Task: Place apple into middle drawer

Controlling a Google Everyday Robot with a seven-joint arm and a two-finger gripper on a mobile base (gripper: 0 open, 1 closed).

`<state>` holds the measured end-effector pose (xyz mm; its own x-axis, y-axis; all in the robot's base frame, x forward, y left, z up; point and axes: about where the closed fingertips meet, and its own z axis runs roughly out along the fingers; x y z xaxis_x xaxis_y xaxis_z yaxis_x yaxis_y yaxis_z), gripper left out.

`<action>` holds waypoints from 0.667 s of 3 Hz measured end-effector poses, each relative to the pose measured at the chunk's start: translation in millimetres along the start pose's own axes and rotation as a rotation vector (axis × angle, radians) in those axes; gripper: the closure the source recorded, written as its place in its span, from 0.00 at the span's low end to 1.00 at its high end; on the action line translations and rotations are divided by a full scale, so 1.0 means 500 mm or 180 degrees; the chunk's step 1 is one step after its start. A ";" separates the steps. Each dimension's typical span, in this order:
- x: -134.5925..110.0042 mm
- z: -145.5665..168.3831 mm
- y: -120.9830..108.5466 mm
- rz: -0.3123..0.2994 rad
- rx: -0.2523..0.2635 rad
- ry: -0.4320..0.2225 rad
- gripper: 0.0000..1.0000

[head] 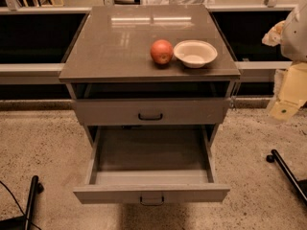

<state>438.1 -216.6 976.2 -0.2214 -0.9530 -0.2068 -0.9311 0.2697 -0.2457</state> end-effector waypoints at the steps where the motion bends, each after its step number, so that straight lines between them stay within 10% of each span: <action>1: 0.000 0.000 0.000 0.0000 0.0000 0.0000 0.00; 2: -0.090 0.026 -0.046 -0.0288 -0.0016 -0.0205 0.00</action>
Offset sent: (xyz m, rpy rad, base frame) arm 0.0960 0.1063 0.0050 0.0975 -0.0528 0.2902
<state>473.3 -178.2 979.1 -0.1174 -0.9626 -0.2443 -0.9479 0.1820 -0.2616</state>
